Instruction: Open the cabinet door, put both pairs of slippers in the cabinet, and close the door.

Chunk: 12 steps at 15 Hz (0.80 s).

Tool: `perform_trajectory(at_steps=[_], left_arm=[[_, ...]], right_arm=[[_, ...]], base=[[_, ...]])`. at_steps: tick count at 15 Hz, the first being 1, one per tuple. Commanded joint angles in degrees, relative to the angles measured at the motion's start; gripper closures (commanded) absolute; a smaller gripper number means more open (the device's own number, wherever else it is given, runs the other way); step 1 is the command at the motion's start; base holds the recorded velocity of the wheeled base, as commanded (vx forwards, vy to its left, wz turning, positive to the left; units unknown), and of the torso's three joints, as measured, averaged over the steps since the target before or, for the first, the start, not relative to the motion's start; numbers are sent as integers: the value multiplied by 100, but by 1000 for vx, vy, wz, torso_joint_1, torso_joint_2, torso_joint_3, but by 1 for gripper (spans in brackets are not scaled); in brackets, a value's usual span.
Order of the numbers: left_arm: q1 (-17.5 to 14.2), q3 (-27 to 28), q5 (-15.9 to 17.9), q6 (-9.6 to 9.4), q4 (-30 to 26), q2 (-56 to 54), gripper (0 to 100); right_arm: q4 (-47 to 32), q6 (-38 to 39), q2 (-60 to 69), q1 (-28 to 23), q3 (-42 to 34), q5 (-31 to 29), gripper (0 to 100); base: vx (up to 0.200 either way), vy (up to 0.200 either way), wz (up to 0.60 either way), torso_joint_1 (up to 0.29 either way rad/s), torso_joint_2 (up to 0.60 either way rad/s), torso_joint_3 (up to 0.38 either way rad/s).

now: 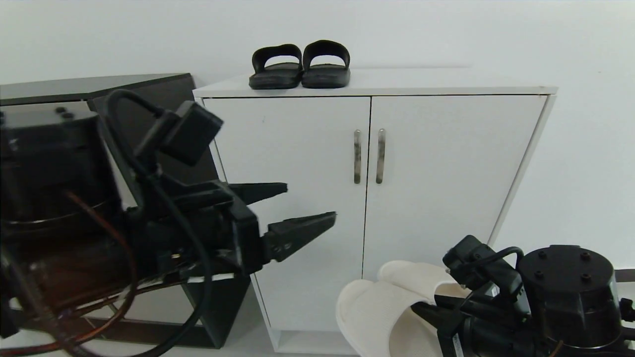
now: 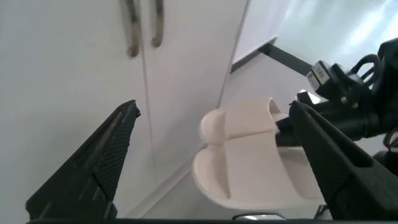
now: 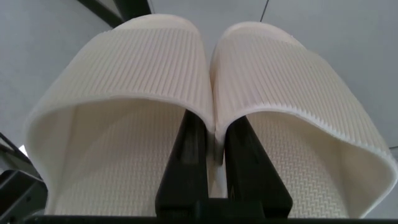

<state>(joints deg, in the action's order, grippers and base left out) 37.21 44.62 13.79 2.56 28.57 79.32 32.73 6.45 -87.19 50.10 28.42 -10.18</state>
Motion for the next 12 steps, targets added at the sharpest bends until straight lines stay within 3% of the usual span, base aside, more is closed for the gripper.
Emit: perform_trajectory(at_steps=[1,5,6,9,10,12], left_arm=[[331,900,10,-1,8,1164,0],[375,1796,361,87,8,1938,0],[366,2130,572,333,-1,2122,0],[243,2710,942,597,-36,2518,0],[243,2833,1038,772,-36,2579,0],[235,2965,1469,1352,-27,2588,0]], right_arm=[[5,-3,-18,-1,-3,7,100],[5,-3,-70,8,-20,25,100],[5,-3,-79,8,-29,34,100],[5,-3,-62,8,-55,157,100],[-4,-12,-70,17,-73,157,100],[-4,-21,-62,96,-82,130,100]], base=[[0,0,0,2,66,36],[0,0,0,1,13,7],[0,0,0,0,0,0],[0,0,0,0,0,0],[0,0,0,0,0,0],[0,0,0,0,0,0]])
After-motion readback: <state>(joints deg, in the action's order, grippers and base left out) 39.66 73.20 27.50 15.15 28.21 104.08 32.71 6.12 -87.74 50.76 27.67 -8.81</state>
